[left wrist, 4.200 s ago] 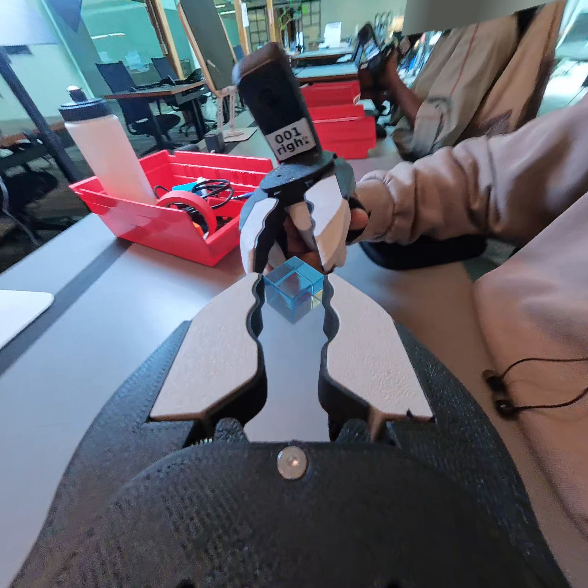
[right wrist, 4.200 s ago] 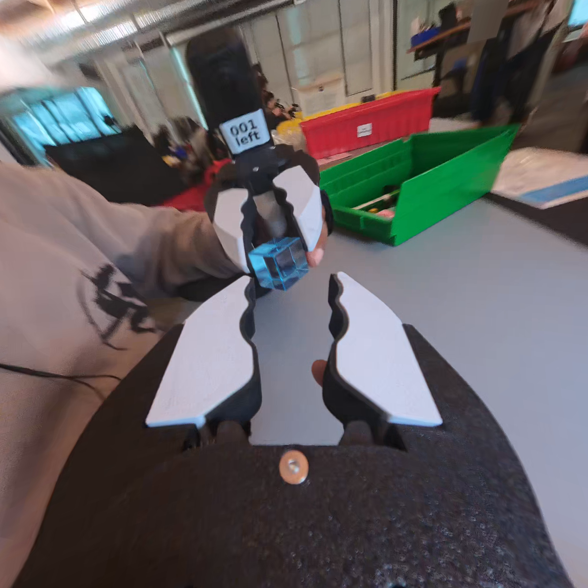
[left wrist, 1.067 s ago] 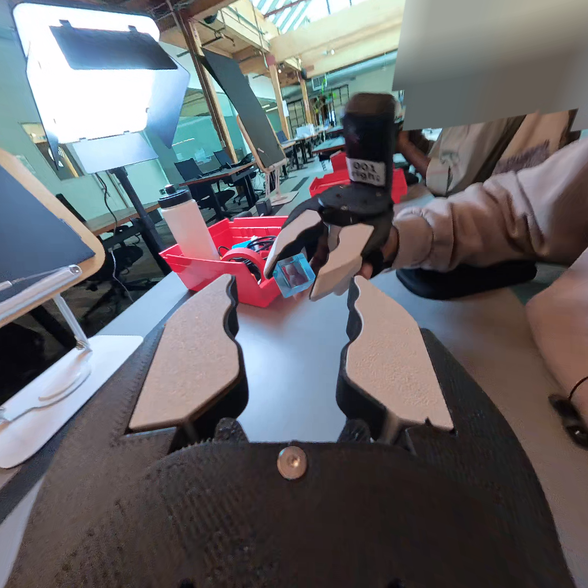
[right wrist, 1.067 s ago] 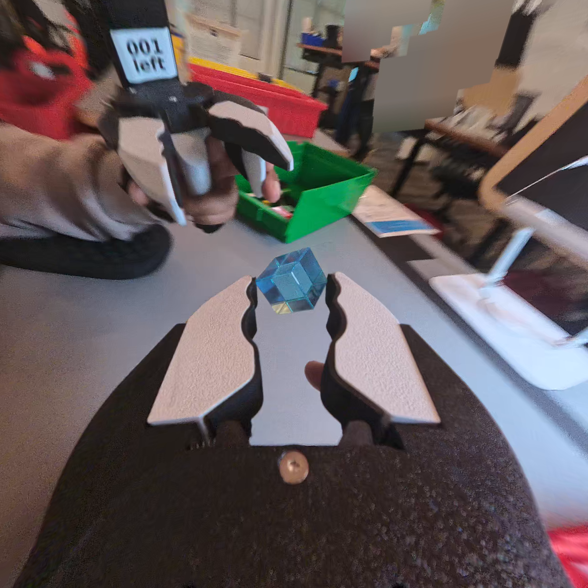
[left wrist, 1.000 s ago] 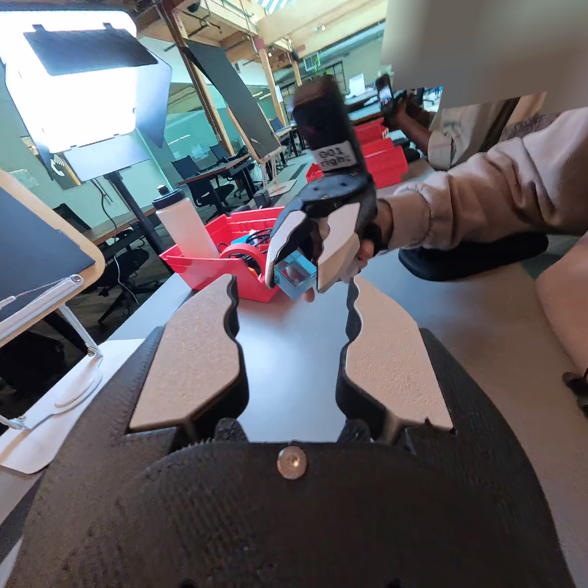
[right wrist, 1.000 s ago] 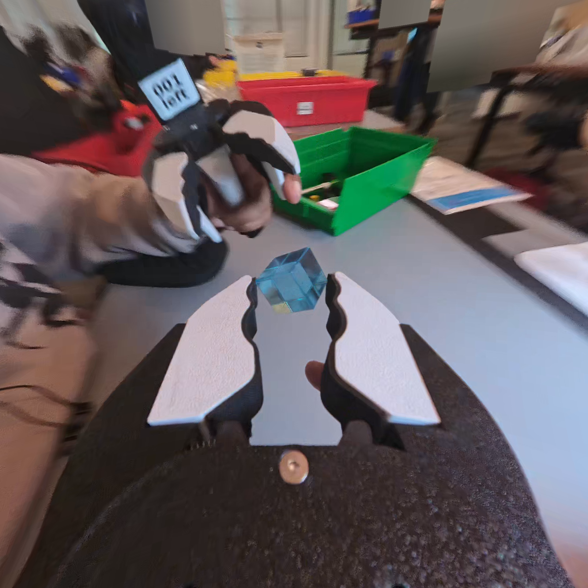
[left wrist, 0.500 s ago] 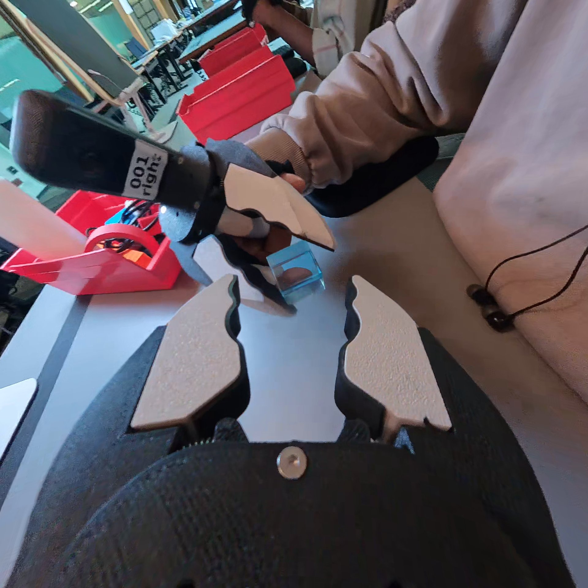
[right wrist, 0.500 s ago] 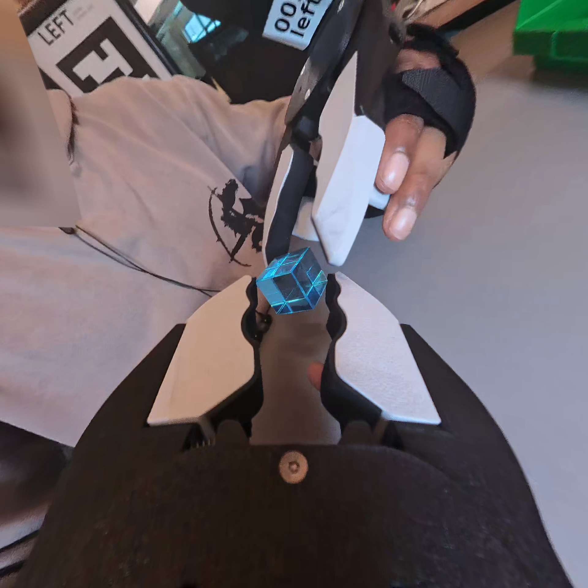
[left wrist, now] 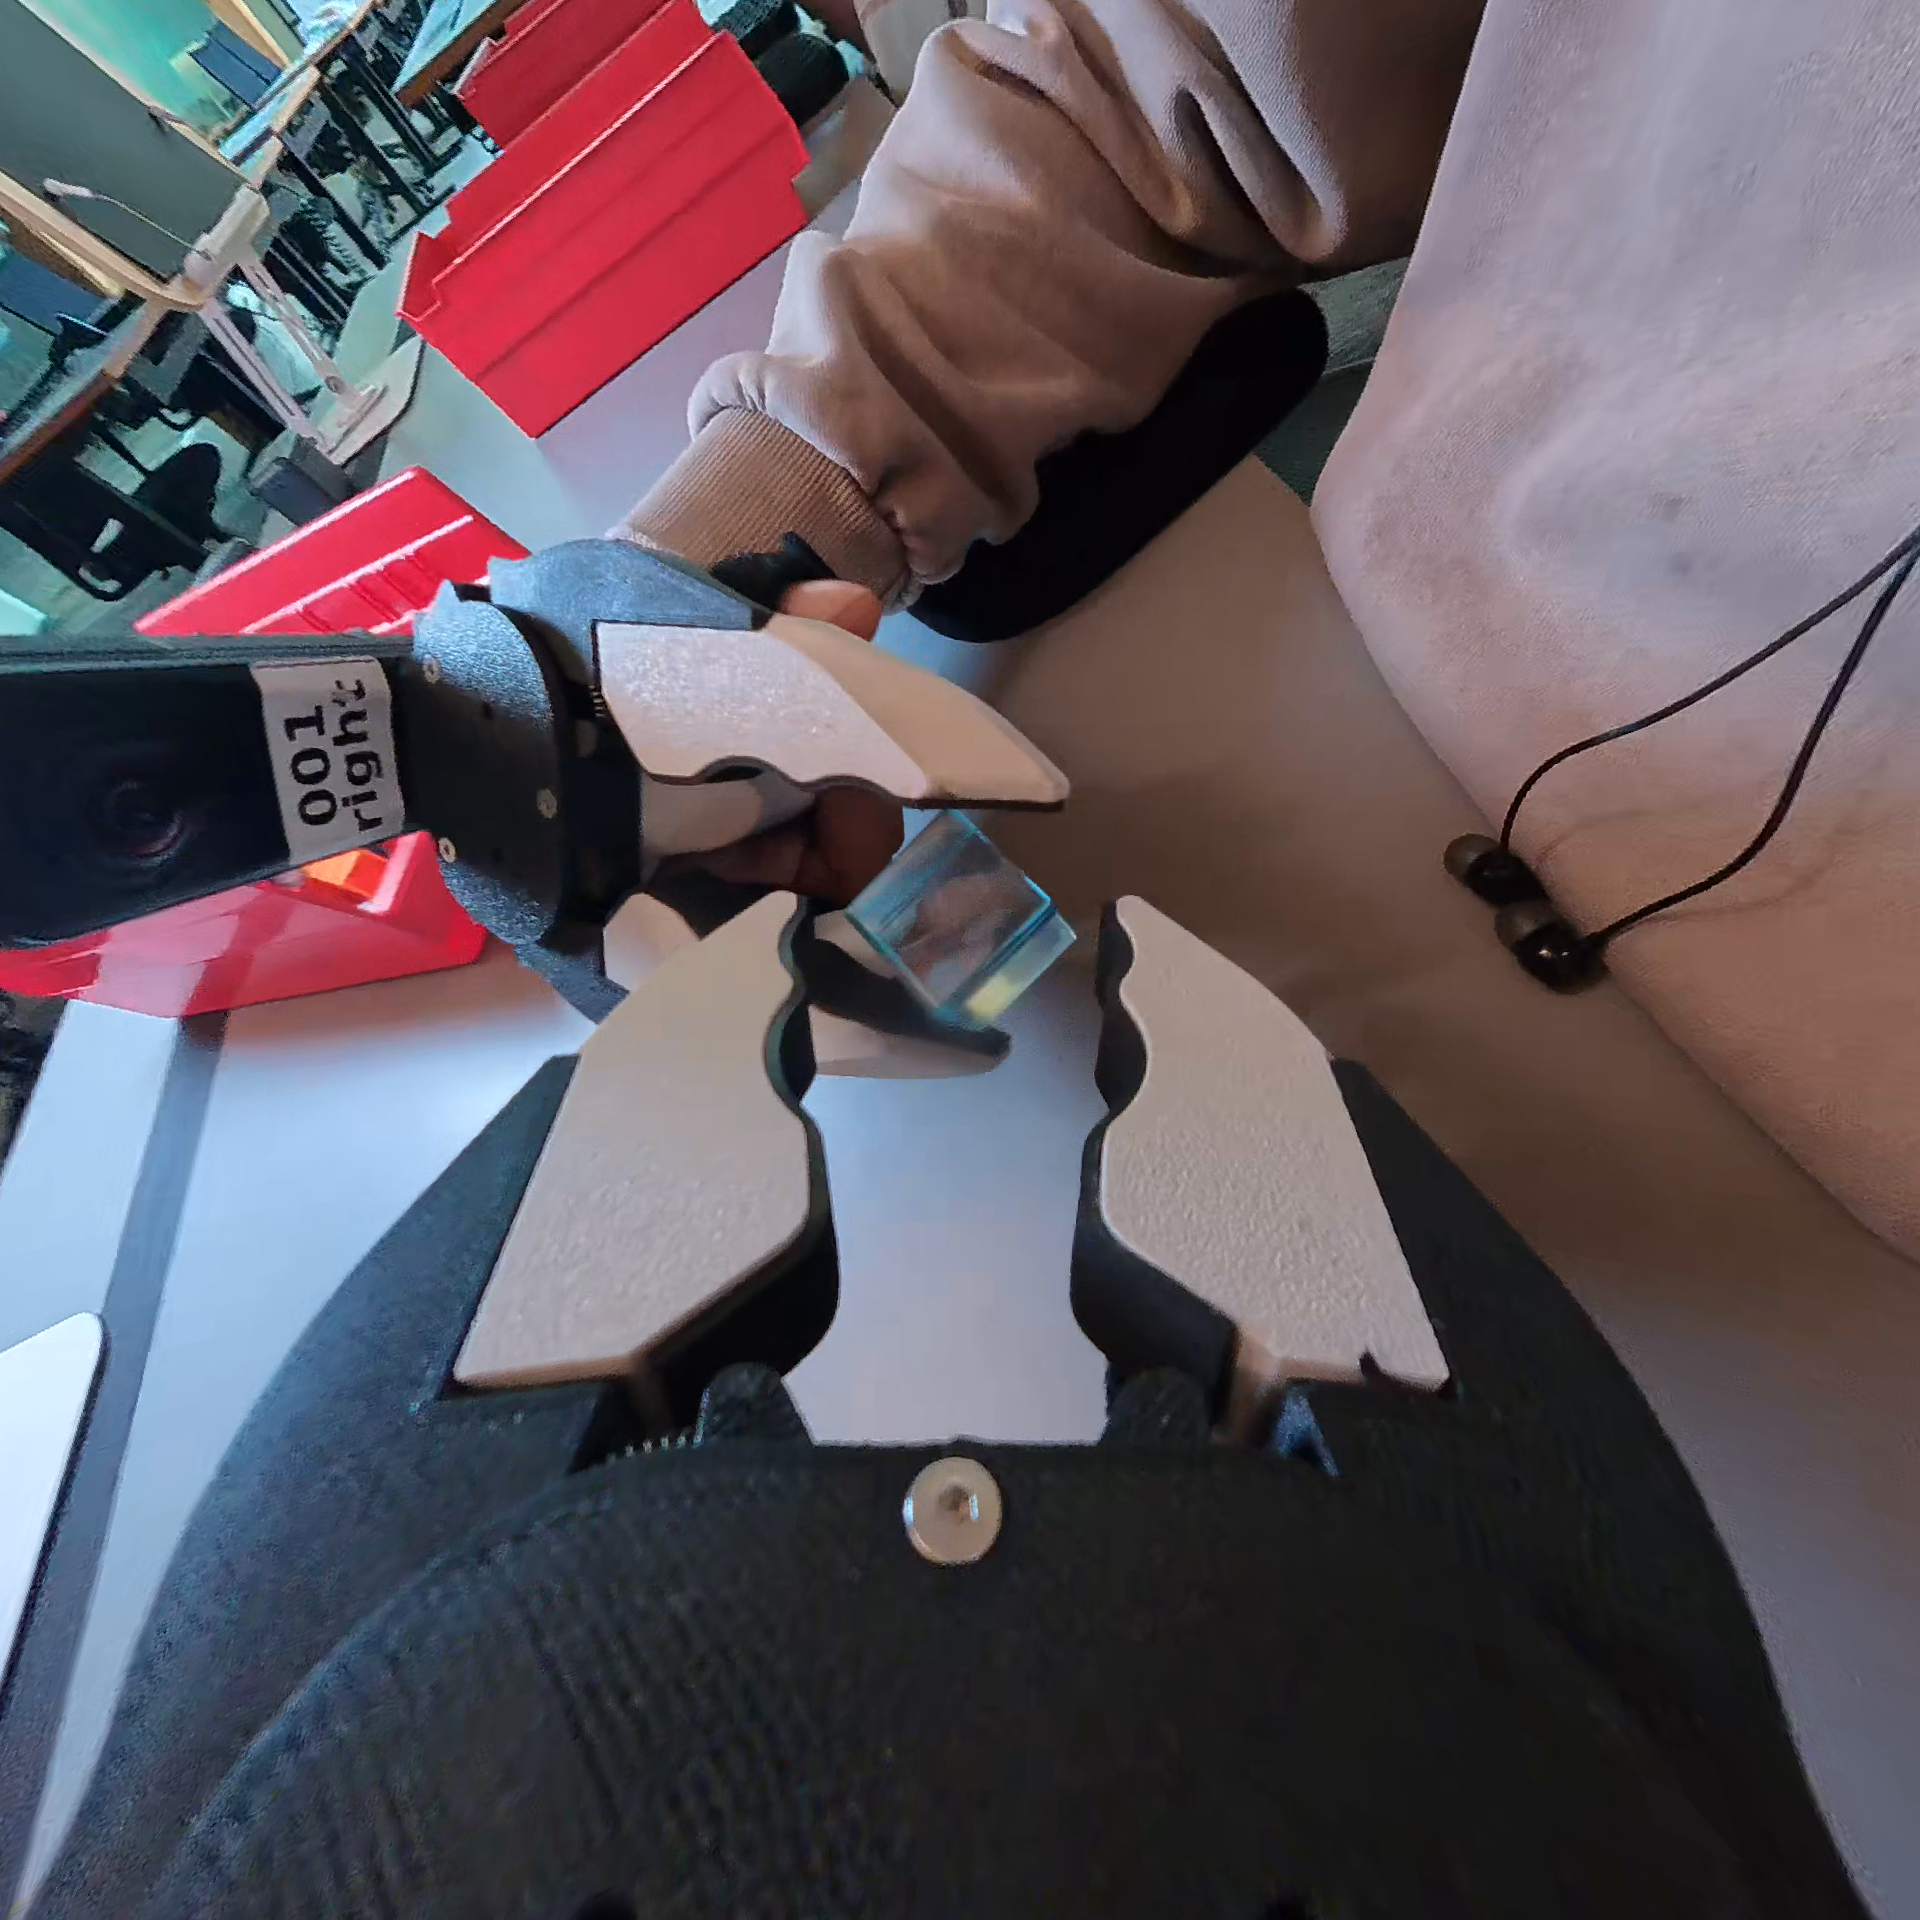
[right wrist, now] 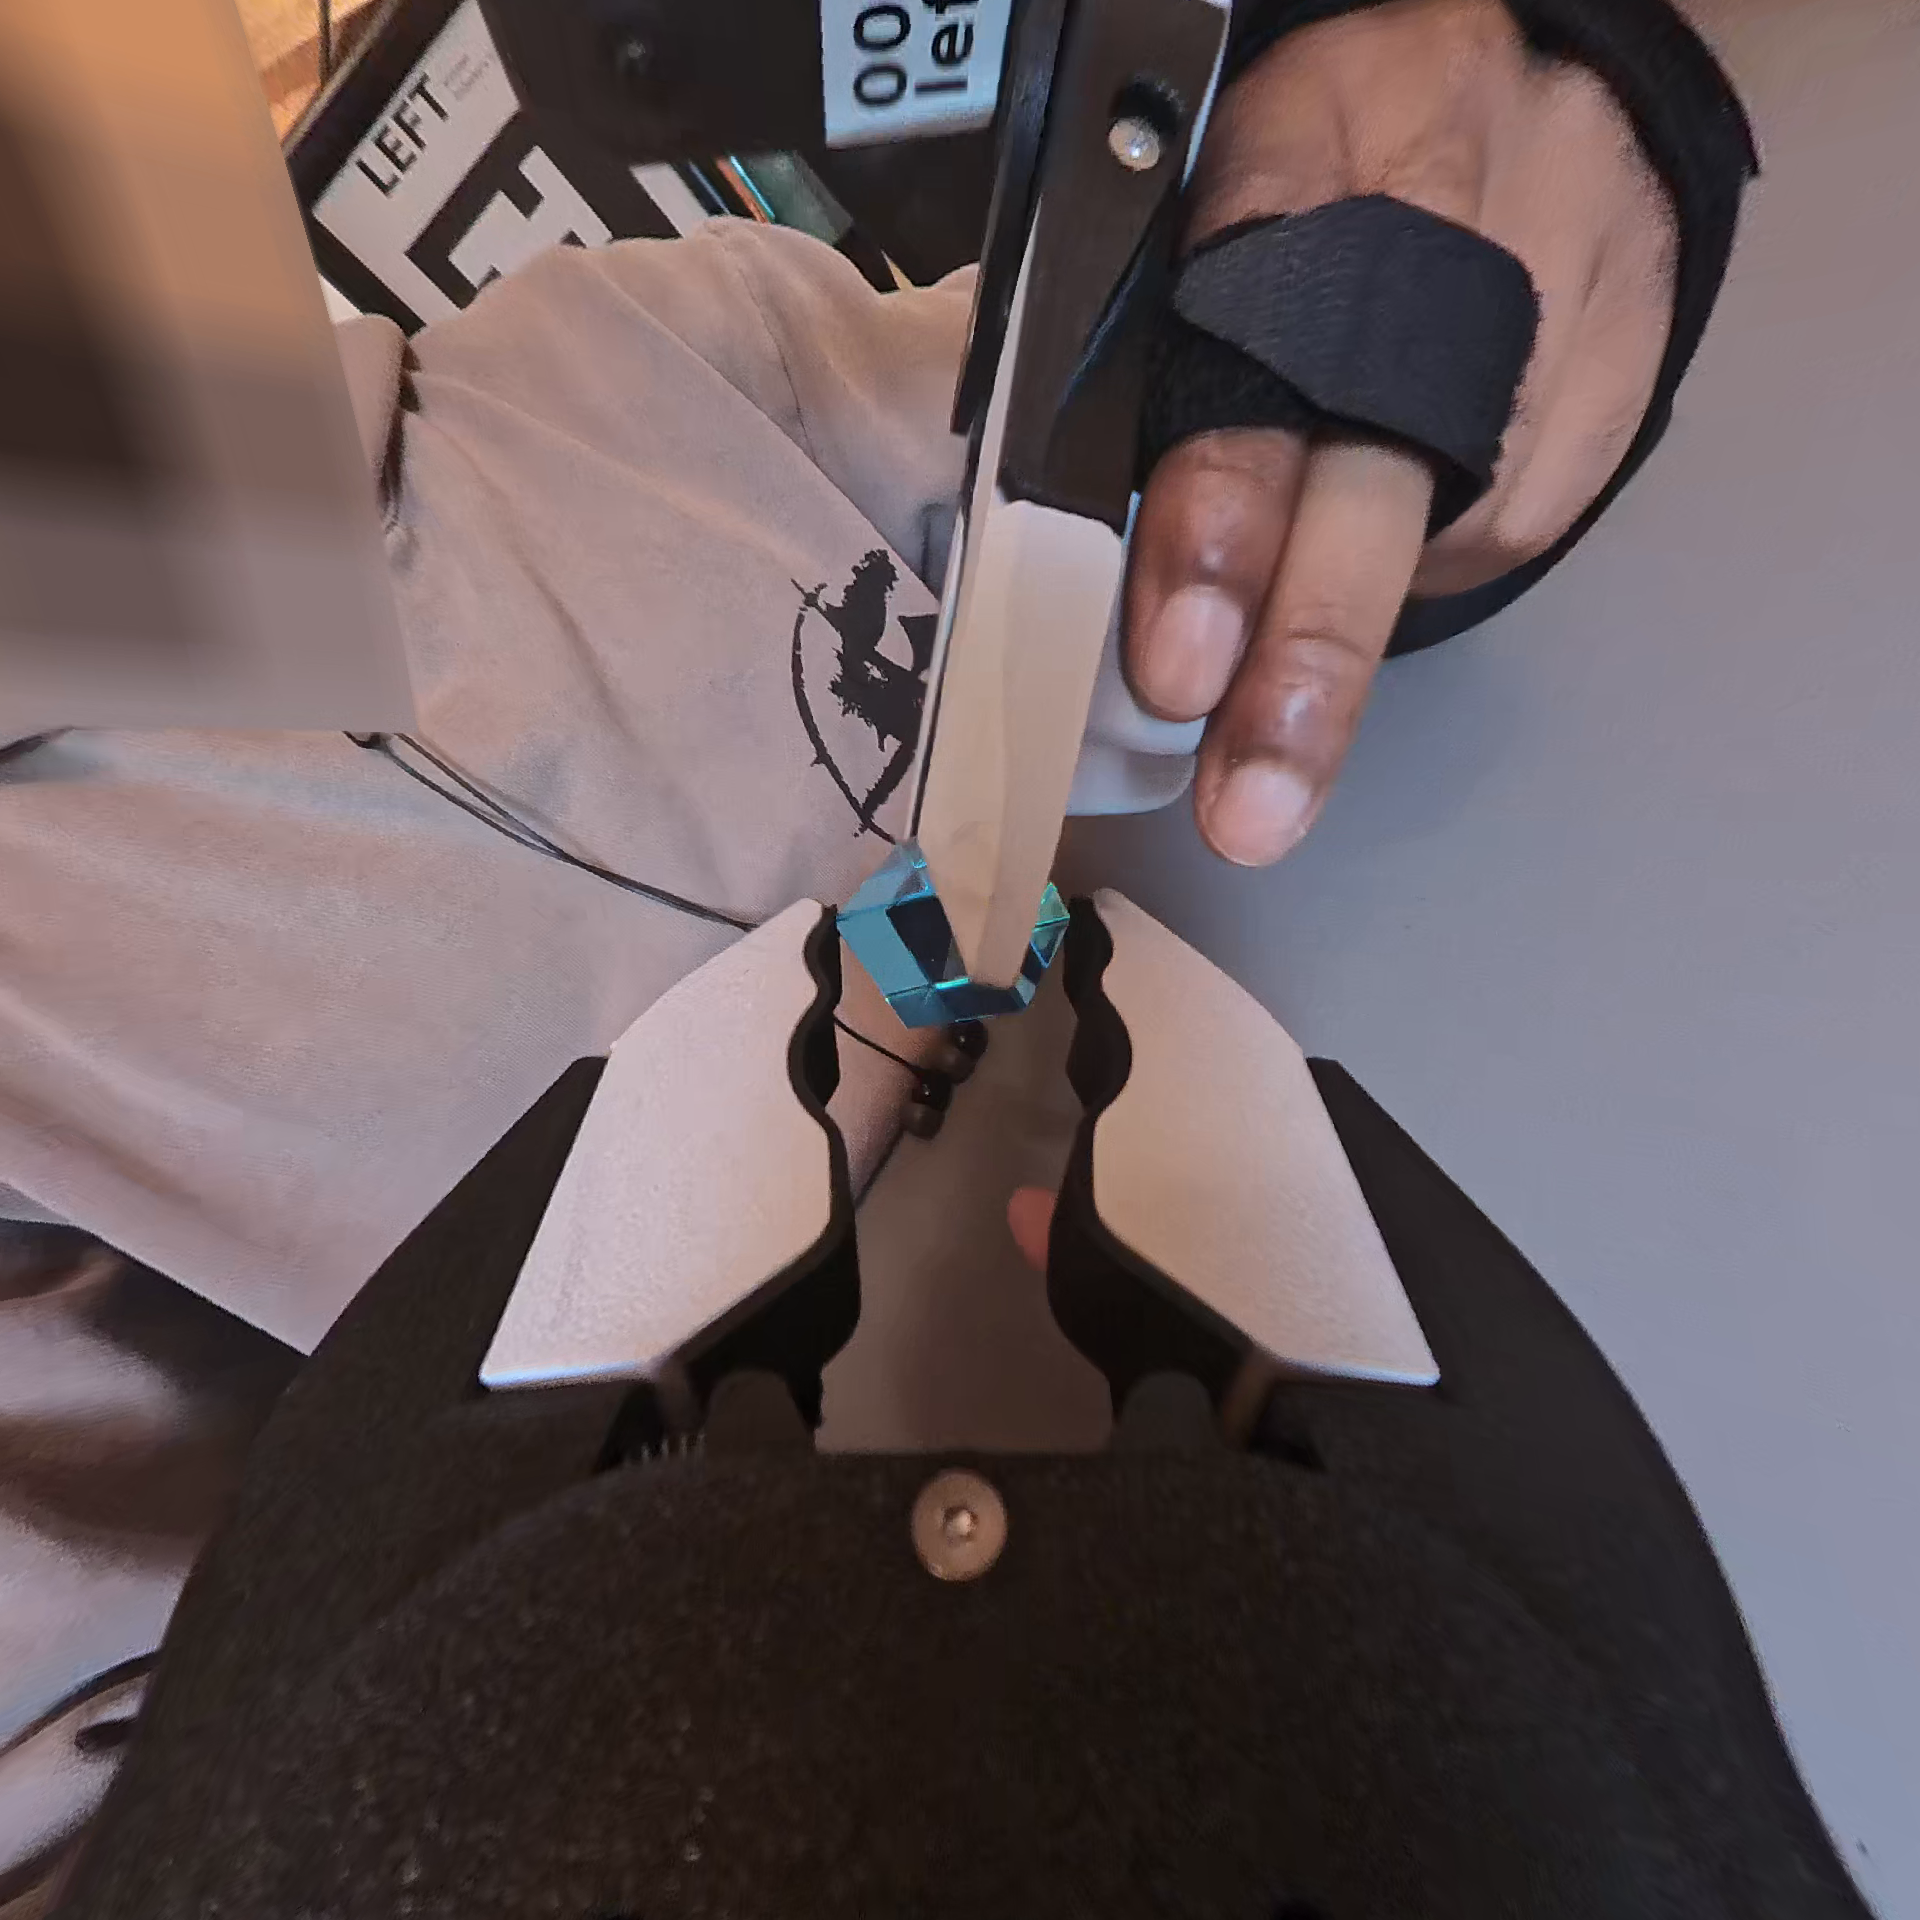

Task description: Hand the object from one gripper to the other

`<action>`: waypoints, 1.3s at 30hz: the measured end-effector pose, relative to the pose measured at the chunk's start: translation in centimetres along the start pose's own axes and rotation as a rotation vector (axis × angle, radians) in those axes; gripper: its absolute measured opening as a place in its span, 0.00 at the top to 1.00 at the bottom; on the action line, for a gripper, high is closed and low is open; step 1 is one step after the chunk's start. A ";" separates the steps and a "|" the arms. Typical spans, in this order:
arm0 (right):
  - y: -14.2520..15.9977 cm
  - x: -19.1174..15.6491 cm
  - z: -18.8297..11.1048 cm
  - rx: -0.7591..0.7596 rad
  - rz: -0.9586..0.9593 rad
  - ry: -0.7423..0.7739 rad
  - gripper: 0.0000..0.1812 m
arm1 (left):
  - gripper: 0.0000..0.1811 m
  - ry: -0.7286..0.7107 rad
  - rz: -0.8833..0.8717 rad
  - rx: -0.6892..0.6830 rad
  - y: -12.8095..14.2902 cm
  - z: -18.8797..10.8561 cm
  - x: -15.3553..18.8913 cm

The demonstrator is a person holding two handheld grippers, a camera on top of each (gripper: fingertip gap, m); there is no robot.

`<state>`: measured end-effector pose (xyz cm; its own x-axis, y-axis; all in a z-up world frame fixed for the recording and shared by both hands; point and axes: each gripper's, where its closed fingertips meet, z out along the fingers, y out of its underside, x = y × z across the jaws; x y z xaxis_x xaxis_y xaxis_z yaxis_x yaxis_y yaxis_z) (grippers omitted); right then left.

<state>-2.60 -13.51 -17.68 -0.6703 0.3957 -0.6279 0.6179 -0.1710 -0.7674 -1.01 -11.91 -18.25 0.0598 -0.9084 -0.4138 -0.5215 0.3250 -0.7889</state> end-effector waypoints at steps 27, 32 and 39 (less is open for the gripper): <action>-6.2 1.0 -5.5 0.396 -0.201 0.274 0.66 | 0.77 -0.397 0.028 0.034 -0.2 -5.2 -7.1; -5.7 0.6 -8.5 0.420 -0.239 0.406 0.66 | 0.77 -0.512 -0.010 0.046 0.8 -8.3 -9.6; -5.8 -0.3 -12.1 0.422 -0.383 0.624 0.71 | 0.77 -0.595 -0.063 0.056 1.9 -10.7 -11.3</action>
<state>-1.04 -1.71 -11.47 -0.3751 0.8997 -0.2232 0.1058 -0.1977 -0.9745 -11.80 -3.80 -10.23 0.5638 -0.6284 -0.5360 -0.4570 0.3032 -0.8362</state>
